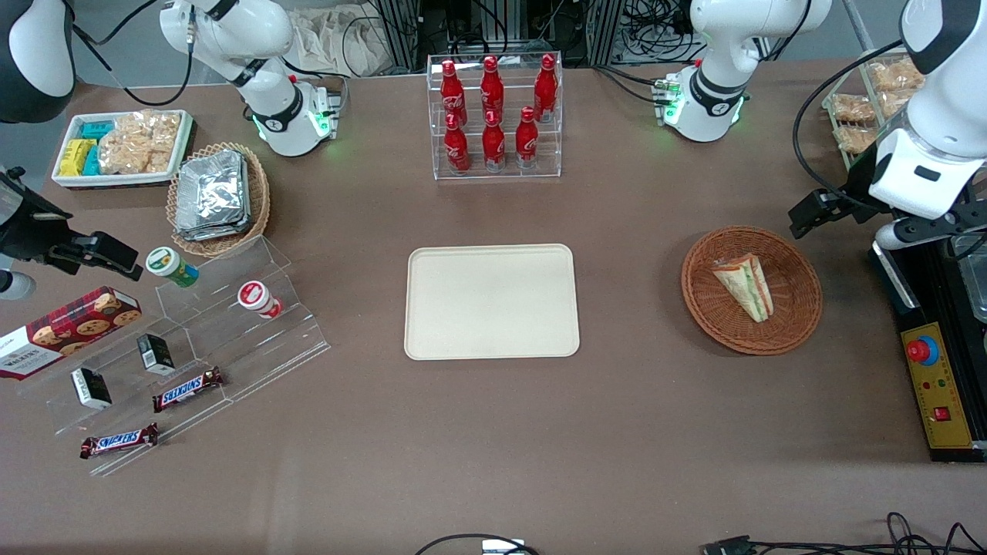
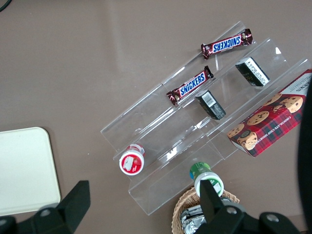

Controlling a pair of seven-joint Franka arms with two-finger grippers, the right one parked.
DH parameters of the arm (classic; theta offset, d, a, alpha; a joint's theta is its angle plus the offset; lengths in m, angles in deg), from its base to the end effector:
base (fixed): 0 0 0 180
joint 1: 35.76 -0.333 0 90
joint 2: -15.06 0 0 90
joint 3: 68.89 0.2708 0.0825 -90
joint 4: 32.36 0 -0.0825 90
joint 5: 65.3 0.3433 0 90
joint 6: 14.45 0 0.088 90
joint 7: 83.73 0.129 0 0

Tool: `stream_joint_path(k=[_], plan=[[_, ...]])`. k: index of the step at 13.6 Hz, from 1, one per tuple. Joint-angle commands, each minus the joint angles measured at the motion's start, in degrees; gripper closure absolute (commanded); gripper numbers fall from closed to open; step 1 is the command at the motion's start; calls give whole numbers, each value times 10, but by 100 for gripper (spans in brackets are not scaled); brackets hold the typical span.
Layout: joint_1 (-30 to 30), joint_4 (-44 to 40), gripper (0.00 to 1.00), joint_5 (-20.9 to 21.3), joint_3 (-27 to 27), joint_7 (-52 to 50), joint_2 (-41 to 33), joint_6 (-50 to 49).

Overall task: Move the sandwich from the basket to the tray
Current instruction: 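Move the left gripper over the wrapped sandwich in the wicker basket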

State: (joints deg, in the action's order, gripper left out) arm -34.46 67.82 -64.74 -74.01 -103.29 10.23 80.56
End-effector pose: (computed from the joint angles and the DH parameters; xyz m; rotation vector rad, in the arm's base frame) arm 0.4931 -0.0556 0.5302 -3.1030 -0.3565 0.0035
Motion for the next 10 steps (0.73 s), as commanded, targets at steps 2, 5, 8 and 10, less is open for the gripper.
stream_joint_path(k=[2, 5, 8, 10], plan=[[-20, -23, 0, 6, -33, -1, 11, -26], [-20, -10, 0, 8, -31, -3, 11, -28], [-27, 66, 0, 14, -29, -10, 3, 27], [-32, 143, 0, 26, -28, -53, -7, 87]])
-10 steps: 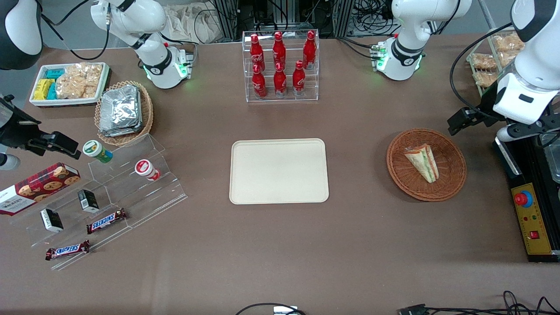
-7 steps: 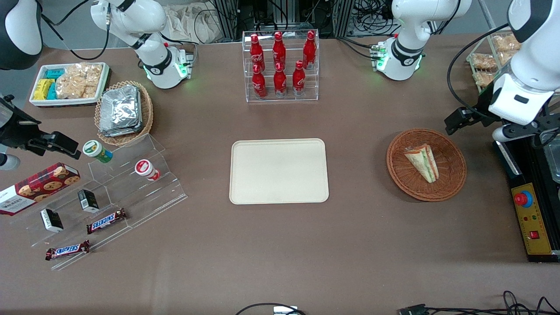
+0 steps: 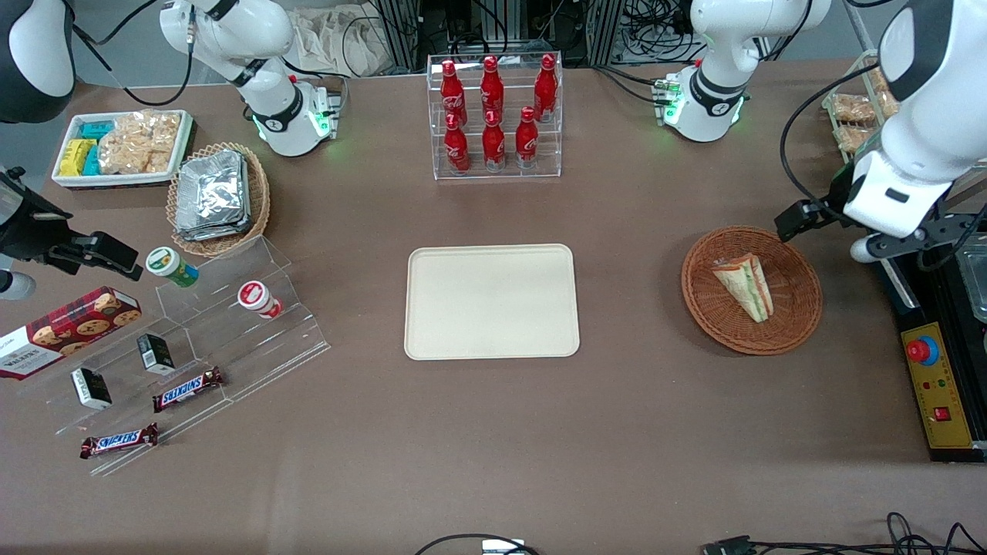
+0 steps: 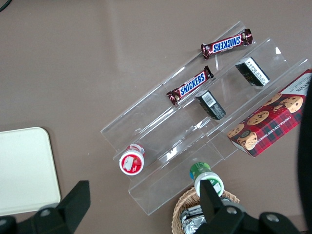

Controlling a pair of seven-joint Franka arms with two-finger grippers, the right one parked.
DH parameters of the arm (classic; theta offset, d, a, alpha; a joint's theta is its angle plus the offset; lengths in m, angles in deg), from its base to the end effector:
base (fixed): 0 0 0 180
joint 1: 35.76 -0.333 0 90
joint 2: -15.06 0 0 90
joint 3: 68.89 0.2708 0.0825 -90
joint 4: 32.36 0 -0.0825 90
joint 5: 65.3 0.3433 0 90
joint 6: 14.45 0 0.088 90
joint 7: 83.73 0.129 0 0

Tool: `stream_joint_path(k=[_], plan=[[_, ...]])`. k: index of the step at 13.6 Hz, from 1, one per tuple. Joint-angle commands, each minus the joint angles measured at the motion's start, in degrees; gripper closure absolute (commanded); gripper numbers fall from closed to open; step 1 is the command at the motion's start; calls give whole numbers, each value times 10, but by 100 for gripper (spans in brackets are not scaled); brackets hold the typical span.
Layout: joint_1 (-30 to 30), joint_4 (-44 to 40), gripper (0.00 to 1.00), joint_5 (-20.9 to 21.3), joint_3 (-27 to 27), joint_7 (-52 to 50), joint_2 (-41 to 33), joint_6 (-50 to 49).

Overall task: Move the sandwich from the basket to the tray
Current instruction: 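Move the left gripper over the wrapped sandwich in the wicker basket, then lower the left gripper and close it on the sandwich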

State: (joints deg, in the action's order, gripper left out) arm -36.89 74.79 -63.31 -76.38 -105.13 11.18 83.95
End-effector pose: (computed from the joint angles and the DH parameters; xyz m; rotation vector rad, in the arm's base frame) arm 0.4912 -0.0518 0.4741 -3.0521 -0.3938 0.1121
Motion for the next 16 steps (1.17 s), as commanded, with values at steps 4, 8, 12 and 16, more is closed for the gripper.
stream_joint_path(k=[4, 8, 12, 16], plan=[[-23, 233, 0, 13, 11, -49, -40, 232], [-24, 345, 0, 13, 39, -51, -19, 402], [-24, 411, 0, 12, 40, -77, 34, 537], [-24, 429, 0, 12, 40, -77, 72, 575]])
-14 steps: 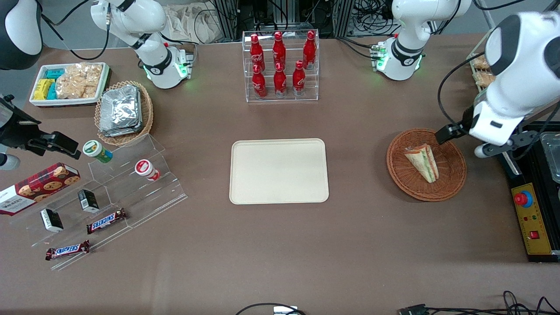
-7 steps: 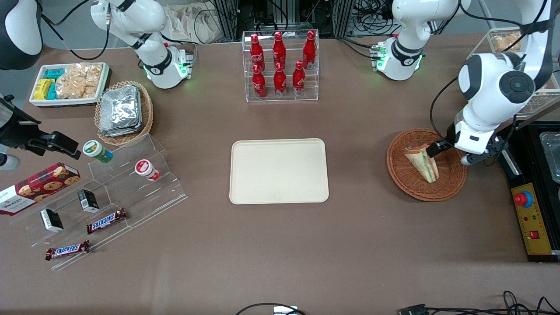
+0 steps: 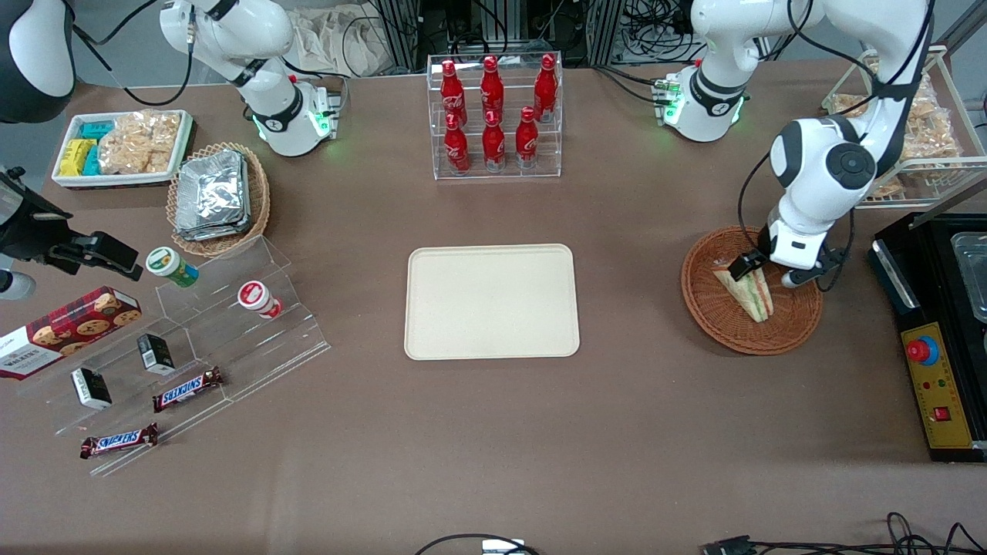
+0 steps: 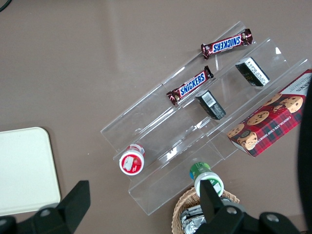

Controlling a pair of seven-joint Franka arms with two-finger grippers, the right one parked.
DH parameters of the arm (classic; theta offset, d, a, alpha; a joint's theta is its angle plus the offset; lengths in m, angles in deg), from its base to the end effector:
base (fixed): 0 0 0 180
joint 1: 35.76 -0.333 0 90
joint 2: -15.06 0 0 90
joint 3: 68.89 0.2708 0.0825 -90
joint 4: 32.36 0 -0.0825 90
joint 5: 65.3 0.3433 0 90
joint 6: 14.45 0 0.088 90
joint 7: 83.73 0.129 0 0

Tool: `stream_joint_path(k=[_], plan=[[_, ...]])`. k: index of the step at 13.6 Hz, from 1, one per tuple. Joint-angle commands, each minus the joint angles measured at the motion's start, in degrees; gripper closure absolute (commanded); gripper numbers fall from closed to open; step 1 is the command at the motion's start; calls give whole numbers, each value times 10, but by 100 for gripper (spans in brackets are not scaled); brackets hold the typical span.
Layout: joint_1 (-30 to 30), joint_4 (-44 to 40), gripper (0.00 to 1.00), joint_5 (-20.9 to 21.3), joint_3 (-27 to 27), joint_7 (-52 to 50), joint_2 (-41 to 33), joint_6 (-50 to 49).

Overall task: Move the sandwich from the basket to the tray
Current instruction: 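Lower the left gripper and close it on the sandwich, then lift the sandwich out of the basket and carry it toward the tray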

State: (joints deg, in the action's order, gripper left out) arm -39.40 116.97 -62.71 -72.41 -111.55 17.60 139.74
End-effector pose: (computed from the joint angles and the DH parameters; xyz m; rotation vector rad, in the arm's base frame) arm 0.4222 -0.0005 0.2107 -3.0552 -0.6952 -0.0685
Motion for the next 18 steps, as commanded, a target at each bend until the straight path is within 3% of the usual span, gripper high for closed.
stream_joint_path(k=[1, 3, 4, 6, 7, 8, 11, 13, 16, 18], plan=[[1, 7, 0, 6, 0, -13, 10, 17], [1, 6, 5, 6, 0, -13, 16, 18], [1, 5, 21, 6, 1, -12, 18, 18], [2, 4, 79, 7, 0, -10, 18, 18], [2, 2, 94, 6, 0, -7, 18, 17], [2, 1, 100, 6, 0, -4, 13, 16], [4, -10, 100, 7, 0, -2, -11, -17], [6, -45, 100, 16, 0, -2, -38, -89], [6, -160, 100, 27, -1, 15, -68, -275], [7, -284, 100, 16, -2, 42, -62, -430]])
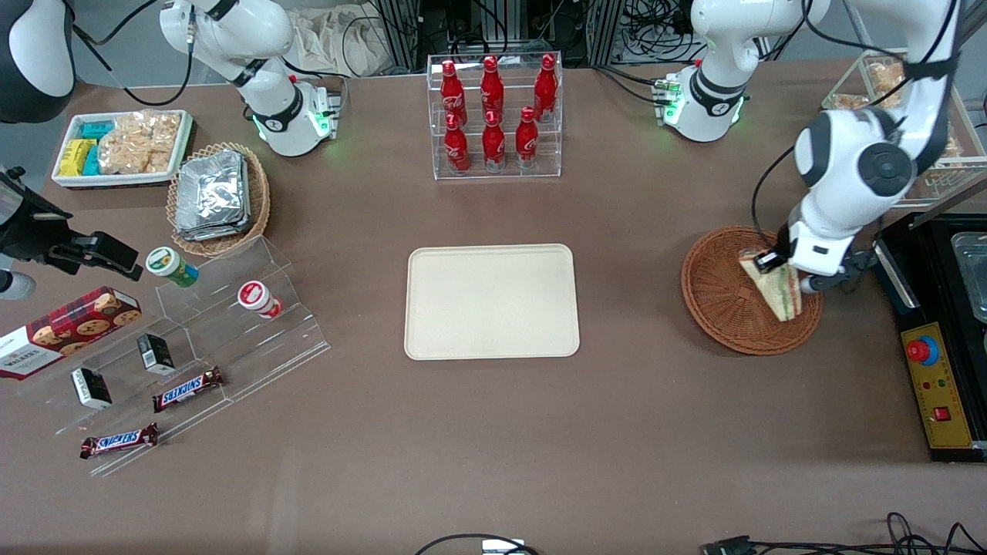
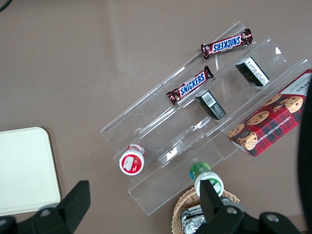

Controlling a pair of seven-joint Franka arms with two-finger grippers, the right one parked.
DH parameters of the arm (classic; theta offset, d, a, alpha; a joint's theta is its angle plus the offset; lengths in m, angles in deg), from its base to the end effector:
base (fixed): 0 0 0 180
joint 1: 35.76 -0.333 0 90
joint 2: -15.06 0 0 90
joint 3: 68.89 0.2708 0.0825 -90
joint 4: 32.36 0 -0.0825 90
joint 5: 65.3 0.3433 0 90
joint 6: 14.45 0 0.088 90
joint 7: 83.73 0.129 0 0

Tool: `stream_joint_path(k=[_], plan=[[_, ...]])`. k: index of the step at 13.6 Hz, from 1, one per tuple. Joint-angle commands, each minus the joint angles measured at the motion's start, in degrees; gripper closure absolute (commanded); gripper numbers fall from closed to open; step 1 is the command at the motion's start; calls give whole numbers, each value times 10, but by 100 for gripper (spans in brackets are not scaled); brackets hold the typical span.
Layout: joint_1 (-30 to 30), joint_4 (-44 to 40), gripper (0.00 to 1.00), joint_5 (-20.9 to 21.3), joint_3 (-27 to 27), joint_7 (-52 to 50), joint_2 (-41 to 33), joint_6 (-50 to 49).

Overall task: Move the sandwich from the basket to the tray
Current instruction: 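Lift the sandwich out of the basket and carry it toward the tray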

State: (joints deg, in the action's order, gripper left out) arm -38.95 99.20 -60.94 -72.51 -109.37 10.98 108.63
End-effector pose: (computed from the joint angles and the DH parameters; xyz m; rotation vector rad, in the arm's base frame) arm 0.4636 0.0012 0.3303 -2.9981 -0.6020 0.0918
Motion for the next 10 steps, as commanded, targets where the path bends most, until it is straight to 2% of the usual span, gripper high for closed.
stream_joint_path(k=[1, 3, 6, 8, 10], plan=[[5, -163, 99, -4, -1, 24, 11, -181], [13, -255, 99, -6, -4, 41, 25, -269], [37, -396, 95, -39, -22, 26, 77, -377], [39, -470, 96, -40, -78, -24, 111, -417], [39, -495, 96, -38, -153, -89, 129, -420]])
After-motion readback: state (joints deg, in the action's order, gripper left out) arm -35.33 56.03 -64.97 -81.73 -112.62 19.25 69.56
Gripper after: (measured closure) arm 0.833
